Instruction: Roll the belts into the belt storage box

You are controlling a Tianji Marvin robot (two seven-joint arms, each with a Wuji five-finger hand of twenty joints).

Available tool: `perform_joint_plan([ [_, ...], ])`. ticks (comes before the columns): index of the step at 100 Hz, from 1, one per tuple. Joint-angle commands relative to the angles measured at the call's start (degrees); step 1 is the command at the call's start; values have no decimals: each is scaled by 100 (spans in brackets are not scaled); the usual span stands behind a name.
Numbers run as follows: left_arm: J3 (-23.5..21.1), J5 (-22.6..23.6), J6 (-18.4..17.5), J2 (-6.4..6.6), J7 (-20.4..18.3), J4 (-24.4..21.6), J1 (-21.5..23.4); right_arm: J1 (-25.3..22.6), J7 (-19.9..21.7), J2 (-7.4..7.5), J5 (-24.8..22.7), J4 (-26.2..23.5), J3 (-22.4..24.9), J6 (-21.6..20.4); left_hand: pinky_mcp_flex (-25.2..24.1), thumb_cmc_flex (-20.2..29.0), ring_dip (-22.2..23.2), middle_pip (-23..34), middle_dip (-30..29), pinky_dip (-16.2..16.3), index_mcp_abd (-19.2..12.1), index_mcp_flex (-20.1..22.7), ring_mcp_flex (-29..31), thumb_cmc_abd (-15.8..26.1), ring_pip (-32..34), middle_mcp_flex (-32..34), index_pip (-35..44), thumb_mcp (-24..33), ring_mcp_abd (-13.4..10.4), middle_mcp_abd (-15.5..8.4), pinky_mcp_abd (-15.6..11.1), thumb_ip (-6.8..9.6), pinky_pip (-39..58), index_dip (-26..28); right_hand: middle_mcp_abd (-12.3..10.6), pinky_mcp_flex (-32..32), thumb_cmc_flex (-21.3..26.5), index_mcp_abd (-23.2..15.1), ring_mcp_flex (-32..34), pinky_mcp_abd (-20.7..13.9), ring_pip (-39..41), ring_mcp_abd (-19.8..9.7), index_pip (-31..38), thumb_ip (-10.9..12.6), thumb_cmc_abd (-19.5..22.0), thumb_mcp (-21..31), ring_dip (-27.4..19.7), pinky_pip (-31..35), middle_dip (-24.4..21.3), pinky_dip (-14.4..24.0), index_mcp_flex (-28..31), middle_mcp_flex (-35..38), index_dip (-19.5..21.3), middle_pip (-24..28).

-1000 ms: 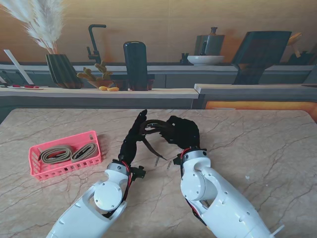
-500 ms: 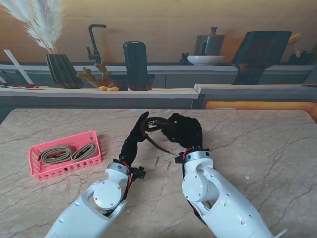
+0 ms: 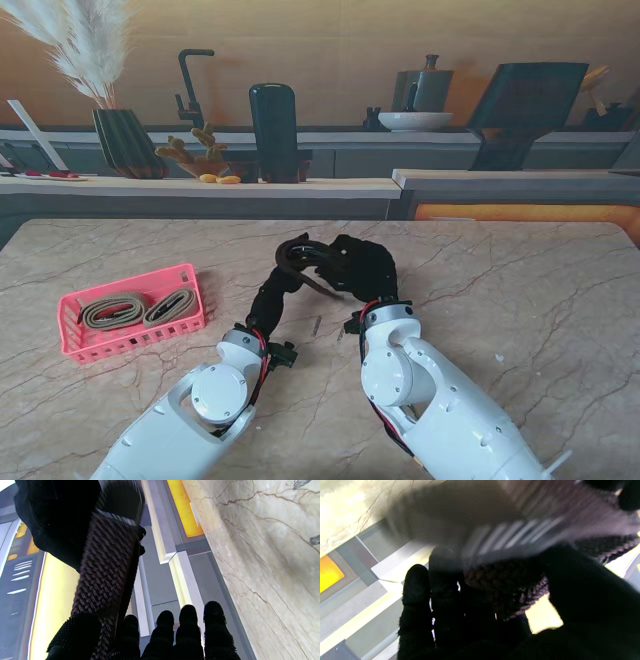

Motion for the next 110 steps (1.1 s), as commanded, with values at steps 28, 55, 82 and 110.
perform_joint_plan([
  [28,-149,111,-59,-31,158,-154,115,77,378,-105,348,110,-254,-94,-1,-2391,-64,-37,165,-22,-248,51,4,1652,-22,-85,-201,913,-224,-192,-199,-89,-15,-373,-14,-19,456,-553,25,-89,-68,-197,959,389,749,436,-12,205,28,99,757,69,146,181],
  [55,-187,-32,-221,57,-129,-303,218,-33,821,-82,878,-151,-140,50,41,-2031,-99,258,73,-19,-469,21,176,1650,-92,26,74,919,-293,-384,-90,227,-4,315,96,1,504,-453,51,-67,-58,-105,985,367,719,472,9,220,80,117,791,99,173,201],
  [82,-87,-137,-240,124,-471,-271,171,-134,1208,-74,1480,-422,23,346,67,-1612,-130,579,-45,-76,-428,123,285,1652,-196,127,1960,919,-256,-357,4,316,-129,939,188,-5,547,-360,81,-43,-29,-22,978,358,682,507,64,241,155,169,829,129,225,200],
  [110,0,-374,-256,216,-962,-240,120,-126,1658,-1,1791,-545,67,498,112,-1442,-120,555,-45,-105,-581,899,385,1652,-223,338,2743,919,-154,-291,133,252,-186,918,230,-12,597,-346,60,-32,-44,0,961,351,705,459,106,222,215,214,822,118,294,181],
])
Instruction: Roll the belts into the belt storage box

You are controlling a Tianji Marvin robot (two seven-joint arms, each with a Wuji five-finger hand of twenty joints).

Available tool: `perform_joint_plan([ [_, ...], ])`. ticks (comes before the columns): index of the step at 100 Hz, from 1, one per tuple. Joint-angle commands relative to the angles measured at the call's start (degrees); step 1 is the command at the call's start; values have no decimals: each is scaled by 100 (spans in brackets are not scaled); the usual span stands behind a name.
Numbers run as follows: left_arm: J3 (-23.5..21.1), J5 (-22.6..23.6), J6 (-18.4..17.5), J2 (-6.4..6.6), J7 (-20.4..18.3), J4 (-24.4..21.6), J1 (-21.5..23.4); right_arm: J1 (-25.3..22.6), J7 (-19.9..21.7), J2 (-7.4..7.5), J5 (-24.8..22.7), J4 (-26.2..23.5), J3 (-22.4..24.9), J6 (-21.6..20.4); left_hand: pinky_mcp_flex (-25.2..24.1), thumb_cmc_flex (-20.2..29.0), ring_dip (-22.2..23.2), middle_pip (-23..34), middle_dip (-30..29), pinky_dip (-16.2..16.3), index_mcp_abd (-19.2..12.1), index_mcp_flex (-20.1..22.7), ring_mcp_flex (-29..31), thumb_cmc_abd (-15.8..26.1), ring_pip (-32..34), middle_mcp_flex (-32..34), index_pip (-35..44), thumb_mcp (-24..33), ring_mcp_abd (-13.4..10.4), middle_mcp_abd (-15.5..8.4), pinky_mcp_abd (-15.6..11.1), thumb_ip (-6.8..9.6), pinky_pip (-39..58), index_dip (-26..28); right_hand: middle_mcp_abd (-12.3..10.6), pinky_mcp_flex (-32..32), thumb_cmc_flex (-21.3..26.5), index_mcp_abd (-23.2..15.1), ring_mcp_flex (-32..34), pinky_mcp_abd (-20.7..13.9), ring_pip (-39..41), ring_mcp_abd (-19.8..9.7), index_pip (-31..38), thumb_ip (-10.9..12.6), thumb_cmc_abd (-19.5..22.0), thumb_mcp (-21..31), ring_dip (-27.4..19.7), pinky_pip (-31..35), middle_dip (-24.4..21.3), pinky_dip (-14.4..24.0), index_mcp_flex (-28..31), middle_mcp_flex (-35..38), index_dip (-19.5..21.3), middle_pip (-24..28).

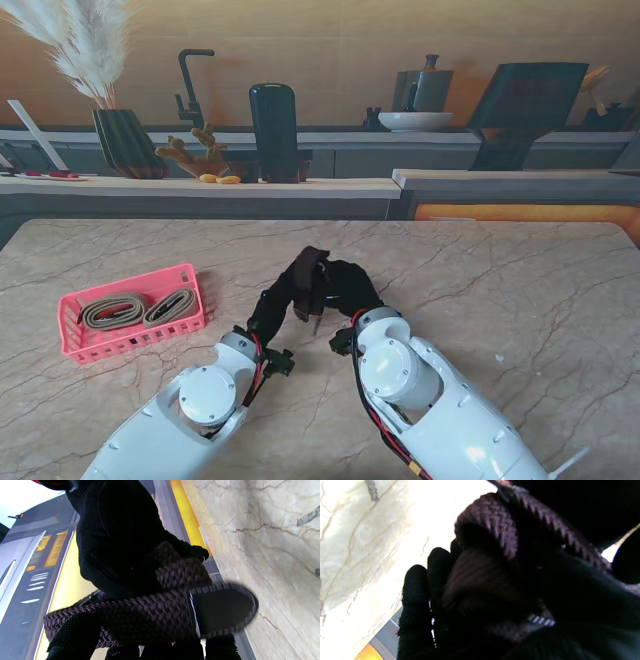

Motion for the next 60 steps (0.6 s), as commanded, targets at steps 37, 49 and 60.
perform_joint_plan([
  [37,98,-970,241,149,-1167,-59,-27,-57,936,153,823,-388,193,176,63,-738,-93,-44,-70,-131,-815,1761,162,1652,-281,649,864,873,-10,-189,71,-208,-318,175,184,-88,478,-370,-26,-87,-94,-53,293,258,582,213,132,130,302,224,307,44,224,206],
  [49,113,-1201,244,213,-1558,-49,-59,-56,1165,187,1088,-428,252,257,84,-608,-120,-109,-77,-143,-733,2251,207,1652,-352,939,998,809,-17,-282,79,-215,-442,268,203,-113,531,-339,-58,-93,-113,-50,276,258,621,130,159,98,342,256,289,2,267,189],
  [60,129,-1434,274,258,-1877,-53,-74,-45,1347,221,1228,-450,287,312,129,-705,-139,-145,-62,-151,-723,2478,275,1652,-394,1181,1027,817,-17,-333,89,-284,-567,374,212,-126,591,-320,-77,-101,-136,-45,241,269,667,22,197,63,399,311,277,-15,313,164],
])
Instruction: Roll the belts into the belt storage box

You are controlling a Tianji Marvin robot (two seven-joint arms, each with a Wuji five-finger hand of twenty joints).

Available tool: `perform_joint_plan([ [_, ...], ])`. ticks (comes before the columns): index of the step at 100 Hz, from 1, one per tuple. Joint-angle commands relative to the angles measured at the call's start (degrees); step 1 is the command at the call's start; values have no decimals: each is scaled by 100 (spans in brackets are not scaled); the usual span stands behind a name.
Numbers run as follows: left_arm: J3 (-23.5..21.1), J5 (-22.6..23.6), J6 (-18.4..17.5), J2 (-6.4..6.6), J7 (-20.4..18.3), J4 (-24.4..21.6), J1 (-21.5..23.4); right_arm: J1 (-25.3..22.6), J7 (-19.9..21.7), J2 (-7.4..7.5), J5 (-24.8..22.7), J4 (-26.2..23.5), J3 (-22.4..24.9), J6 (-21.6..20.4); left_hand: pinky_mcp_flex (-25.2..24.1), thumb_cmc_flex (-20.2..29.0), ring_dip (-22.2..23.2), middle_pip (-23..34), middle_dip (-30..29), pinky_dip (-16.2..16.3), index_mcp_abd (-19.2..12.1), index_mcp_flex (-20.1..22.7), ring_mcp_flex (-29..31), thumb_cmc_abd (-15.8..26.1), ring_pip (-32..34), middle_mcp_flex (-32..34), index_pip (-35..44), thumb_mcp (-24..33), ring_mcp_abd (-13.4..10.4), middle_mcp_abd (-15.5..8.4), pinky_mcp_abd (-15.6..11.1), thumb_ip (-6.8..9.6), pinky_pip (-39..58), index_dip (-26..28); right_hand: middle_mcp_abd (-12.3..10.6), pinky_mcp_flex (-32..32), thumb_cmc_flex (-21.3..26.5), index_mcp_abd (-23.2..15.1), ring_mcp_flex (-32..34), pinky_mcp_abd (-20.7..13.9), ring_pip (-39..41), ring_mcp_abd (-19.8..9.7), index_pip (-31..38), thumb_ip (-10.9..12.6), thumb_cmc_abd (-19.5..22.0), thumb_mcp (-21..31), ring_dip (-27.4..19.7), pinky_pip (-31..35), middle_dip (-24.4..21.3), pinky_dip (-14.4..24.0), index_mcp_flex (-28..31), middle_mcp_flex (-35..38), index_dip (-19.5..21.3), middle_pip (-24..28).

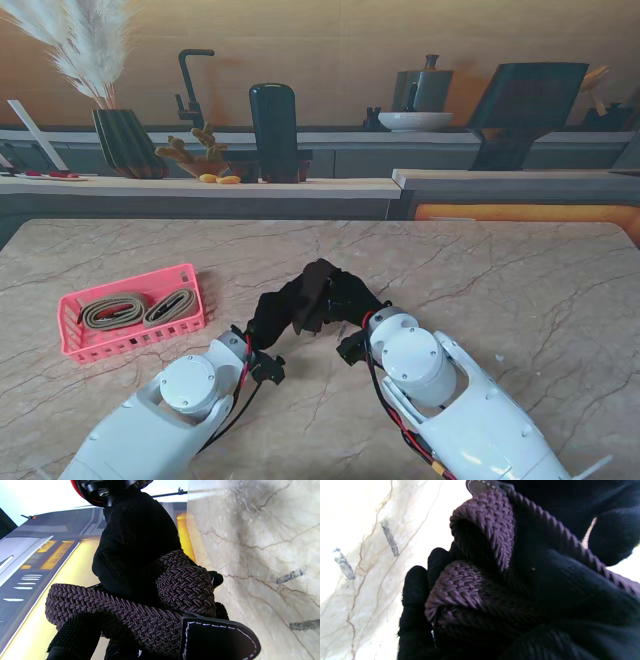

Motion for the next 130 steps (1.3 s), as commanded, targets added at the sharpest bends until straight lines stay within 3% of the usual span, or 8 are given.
perform_joint_plan([
  [1,151,103,29,-31,-174,-102,50,52,103,-52,-14,-118,-8,6,72,-720,-119,247,-56,-84,-360,1952,143,1652,-86,597,1085,820,-49,-478,-43,-301,-119,450,219,-48,403,-373,-49,-103,-93,-44,282,270,546,118,101,62,125,209,127,10,233,158],
  [22,136,-89,167,-64,-72,-331,226,146,232,-38,-2,-42,-77,123,339,-373,12,612,288,71,-478,2377,708,1652,130,1749,2940,798,-184,-596,37,-450,-29,1305,233,-62,410,-345,-74,-107,-100,-43,260,281,608,66,136,34,177,249,82,-26,273,161],
  [40,61,-128,437,-262,833,-629,477,249,-227,-213,-31,191,-277,258,484,68,215,1291,1021,325,-346,1614,2045,1652,820,3393,3720,425,-371,-684,104,-394,892,1713,154,31,259,-427,-10,-100,-119,-76,191,295,623,-21,135,72,193,306,84,-43,223,156],
  [59,-91,-335,767,-372,1222,-798,585,438,-418,-261,-554,498,-572,244,810,295,453,1700,2033,582,-352,1432,2902,1651,1946,4553,4418,481,-175,-738,95,-425,1639,2385,104,170,-98,-489,144,-44,-90,-88,277,296,304,-7,109,132,210,332,185,43,147,263],
  [83,-114,-304,945,-444,1522,-827,588,568,-95,-62,-1344,568,-772,102,1355,656,1193,1834,3200,847,-122,936,3279,1652,2941,4133,4914,331,254,-559,126,-290,2378,2939,84,228,-216,-467,-108,-162,-273,-269,-61,399,-447,320,33,97,419,259,-926,-1005,1019,524],
  [91,-97,-212,1014,-501,1790,-864,603,570,161,32,-1430,485,-770,76,1960,788,1299,1881,3531,910,15,732,3734,1652,3260,3851,4978,235,240,-527,-3,-244,2728,3176,182,198,-465,-244,-278,-213,-432,-282,-1006,505,-448,335,25,-16,422,231,-1093,-1492,1615,505],
  [97,-100,-222,1091,-544,1959,-897,617,564,336,91,-1449,413,-758,88,2246,856,1277,1965,3656,803,99,638,3977,1652,3378,3667,4932,183,89,-506,-105,-220,2744,3418,274,151,-695,-65,-396,-211,-580,-253,-1788,891,-322,215,-8,-117,406,260,-1124,-1832,2215,420],
  [130,-244,-643,1402,-646,2293,-1075,711,608,892,308,-1890,202,-791,444,2259,819,1266,2073,3551,678,85,600,4015,1652,3381,3603,4881,153,27,-562,-62,-171,2668,3560,626,-150,-1442,464,-879,-92,-1123,-1,-2820,882,439,-1802,-135,-380,351,443,-1976,-2823,2349,37],
])
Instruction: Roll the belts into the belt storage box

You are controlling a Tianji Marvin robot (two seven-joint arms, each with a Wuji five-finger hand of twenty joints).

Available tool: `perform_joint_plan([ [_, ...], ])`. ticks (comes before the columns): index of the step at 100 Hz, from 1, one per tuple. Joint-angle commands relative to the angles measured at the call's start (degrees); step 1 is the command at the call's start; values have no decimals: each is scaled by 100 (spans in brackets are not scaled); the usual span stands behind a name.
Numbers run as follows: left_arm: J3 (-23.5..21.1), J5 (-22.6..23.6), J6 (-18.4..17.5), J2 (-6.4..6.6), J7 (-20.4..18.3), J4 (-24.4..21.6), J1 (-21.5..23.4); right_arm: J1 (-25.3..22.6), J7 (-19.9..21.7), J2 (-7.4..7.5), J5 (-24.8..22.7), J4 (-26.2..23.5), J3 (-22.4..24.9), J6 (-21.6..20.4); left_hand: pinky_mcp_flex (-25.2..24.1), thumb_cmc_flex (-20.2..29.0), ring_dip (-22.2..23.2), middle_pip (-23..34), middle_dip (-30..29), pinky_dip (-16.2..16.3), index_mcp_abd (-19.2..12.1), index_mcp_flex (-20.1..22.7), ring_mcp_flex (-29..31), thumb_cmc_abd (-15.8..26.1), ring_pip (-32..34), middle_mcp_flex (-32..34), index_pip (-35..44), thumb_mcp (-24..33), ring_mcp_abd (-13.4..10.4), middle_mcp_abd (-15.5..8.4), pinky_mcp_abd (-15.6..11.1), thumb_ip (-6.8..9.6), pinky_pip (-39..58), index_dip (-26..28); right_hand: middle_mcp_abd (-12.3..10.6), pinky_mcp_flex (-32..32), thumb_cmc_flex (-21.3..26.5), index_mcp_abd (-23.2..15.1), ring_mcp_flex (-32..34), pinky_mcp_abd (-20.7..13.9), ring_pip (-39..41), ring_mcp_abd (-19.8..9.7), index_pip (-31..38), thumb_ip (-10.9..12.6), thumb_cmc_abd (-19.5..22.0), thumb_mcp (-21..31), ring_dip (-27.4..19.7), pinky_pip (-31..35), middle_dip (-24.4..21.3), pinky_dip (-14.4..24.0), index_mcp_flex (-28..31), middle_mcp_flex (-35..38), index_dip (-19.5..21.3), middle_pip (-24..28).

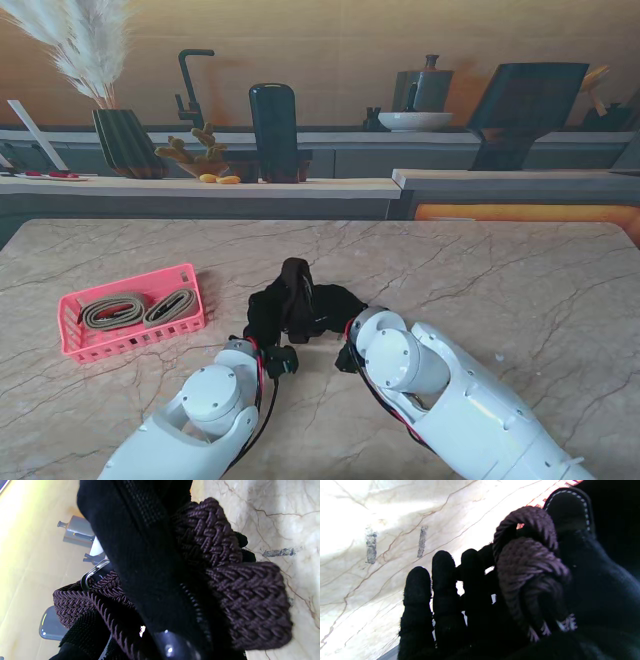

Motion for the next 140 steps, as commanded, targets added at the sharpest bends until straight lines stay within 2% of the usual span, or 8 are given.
perform_joint_plan([
  [1,51,-71,0,-99,-80,-276,66,9,-16,42,-94,86,13,128,511,254,515,1743,489,225,-500,-93,1411,1449,3044,926,1113,144,-363,-454,-452,-156,1061,601,902,-46,-347,737,-173,11,-65,88,-1187,125,111,-300,-46,-33,36,136,-725,-1323,57,-726],
  [18,6,-208,110,-114,-54,-307,75,-73,-184,45,-376,75,79,25,509,236,519,1757,441,237,-521,-95,1400,1449,3063,930,1108,135,-366,-475,-409,-137,1113,583,835,-14,-498,698,-162,-45,-143,32,-1534,114,181,-527,-69,-50,30,169,-946,-1451,-7,-783],
  [27,-10,-289,153,-117,-54,-339,92,-137,-400,23,-540,86,127,-106,509,237,521,1767,433,240,-518,-87,1398,1449,3075,927,1113,130,-355,-464,-384,-133,1130,577,796,83,-415,636,-74,-108,-120,-19,-1553,100,198,-532,-62,-25,48,186,-977,-1405,23,-738],
  [40,-32,-337,160,-112,-51,-386,119,-216,-746,-11,-844,127,182,-257,550,229,519,1785,418,242,-517,-86,1414,1449,3088,940,1120,133,-362,-477,-369,-121,1164,569,760,226,-353,534,72,-161,-19,-54,-1470,52,454,-420,-27,52,67,213,-900,-1264,91,-651],
  [67,-135,-643,333,-147,52,-468,146,-395,-912,49,-1365,-7,344,-395,561,212,511,1799,410,217,-546,-106,1408,1448,3083,925,1123,123,-394,-518,-395,-120,1155,572,745,77,-1151,534,-67,-163,-32,-26,-1523,-81,650,-699,-15,91,18,257,-1073,-1425,81,-756],
  [87,-156,-674,374,-166,130,-470,135,-474,-1140,38,-1593,-35,422,-380,551,201,517,1804,407,207,-558,-117,1404,1449,3090,911,1121,116,-394,-529,-407,-117,1152,581,788,20,-1687,559,-151,-123,-90,10,-1729,-63,678,-447,2,93,-40,340,-1147,-1532,-9,-954],
  [125,-194,-767,446,-182,228,-551,162,-566,-1796,-88,-1538,149,578,-745,564,193,521,1815,402,196,-562,-131,1404,1449,3089,901,1118,107,-408,-538,-416,-112,1155,595,696,235,-1474,290,30,-99,-260,-42,-1657,-73,822,-416,-122,74,-149,305,-1166,-1478,13,-1056],
  [140,-190,-778,496,-201,301,-550,150,-571,-1969,-124,-1459,223,608,-1011,549,207,524,1824,405,194,-546,-148,1382,1449,3090,880,1116,97,-406,-522,-403,-111,1156,604,615,429,-1134,224,159,-145,-385,-129,-1467,28,722,-585,-242,55,-198,225,-1247,-1496,26,-1027],
])
